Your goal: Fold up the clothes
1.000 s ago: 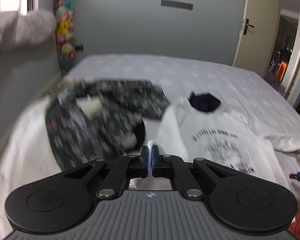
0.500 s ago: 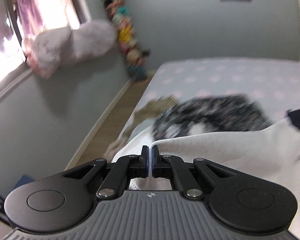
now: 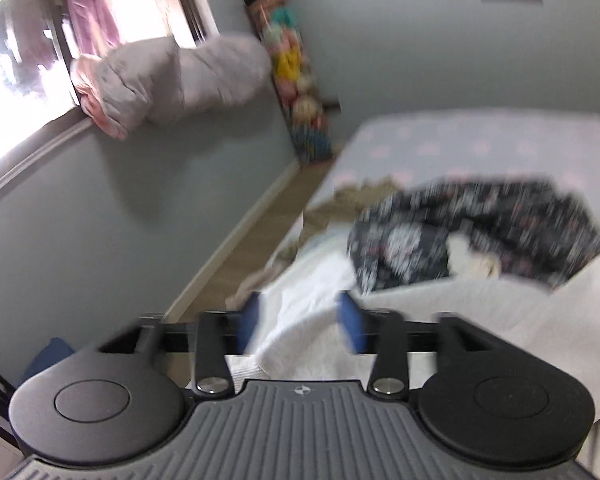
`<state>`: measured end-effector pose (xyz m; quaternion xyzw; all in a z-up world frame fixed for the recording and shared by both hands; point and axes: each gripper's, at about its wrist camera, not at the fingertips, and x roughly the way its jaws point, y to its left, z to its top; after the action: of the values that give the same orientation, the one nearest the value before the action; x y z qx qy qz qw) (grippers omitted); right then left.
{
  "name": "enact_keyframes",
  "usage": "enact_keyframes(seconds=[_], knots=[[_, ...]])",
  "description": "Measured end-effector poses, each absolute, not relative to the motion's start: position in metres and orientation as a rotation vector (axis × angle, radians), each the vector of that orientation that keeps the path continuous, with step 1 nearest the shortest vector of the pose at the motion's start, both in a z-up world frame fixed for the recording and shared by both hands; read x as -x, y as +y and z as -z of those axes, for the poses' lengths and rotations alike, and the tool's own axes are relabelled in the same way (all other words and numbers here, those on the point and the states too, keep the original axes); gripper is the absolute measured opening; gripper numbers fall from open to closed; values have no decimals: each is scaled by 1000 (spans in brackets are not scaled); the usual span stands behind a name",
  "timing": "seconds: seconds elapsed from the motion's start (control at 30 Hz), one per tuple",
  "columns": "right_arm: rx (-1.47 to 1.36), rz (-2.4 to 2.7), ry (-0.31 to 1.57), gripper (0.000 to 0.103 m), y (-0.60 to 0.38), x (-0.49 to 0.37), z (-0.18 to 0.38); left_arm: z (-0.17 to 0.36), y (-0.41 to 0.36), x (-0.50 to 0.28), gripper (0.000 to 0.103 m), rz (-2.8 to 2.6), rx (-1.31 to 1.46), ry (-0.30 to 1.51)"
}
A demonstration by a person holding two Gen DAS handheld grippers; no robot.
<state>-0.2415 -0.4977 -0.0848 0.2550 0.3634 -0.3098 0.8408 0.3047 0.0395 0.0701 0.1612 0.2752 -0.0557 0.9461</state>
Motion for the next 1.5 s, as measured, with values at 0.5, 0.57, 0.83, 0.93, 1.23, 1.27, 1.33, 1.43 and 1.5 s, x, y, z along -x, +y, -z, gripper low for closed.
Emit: enact_keyframes(seconds=[0.5,0.57,0.83,0.93,1.23,1.27,1.33,1.43,1.5], knots=[[-572,634,682,64,-494,257,74,-29,27,-125,59,563,-130,906],[-579,634,664,64,-493,260,73,-9,21,-108,59,614,-78,989],[-568,636,622,64,-489,265,68,63,-1,-59,58,662,-72,1168],[-568,637,616,64,-489,266,68,84,-10,-54,57,643,-89,1206],[-584,634,606,64,-491,266,69,118,-23,-32,56,604,-151,1231],[-585,633,608,64,-491,266,69,121,-26,-31,56,602,-158,1235],[-586,630,612,64,-491,265,70,125,-29,-28,55,603,-167,1233],[-589,622,633,65,-491,263,71,128,-30,-22,49,614,-169,1216],[-598,602,667,65,-492,259,73,129,-29,-17,45,619,-166,1199]])
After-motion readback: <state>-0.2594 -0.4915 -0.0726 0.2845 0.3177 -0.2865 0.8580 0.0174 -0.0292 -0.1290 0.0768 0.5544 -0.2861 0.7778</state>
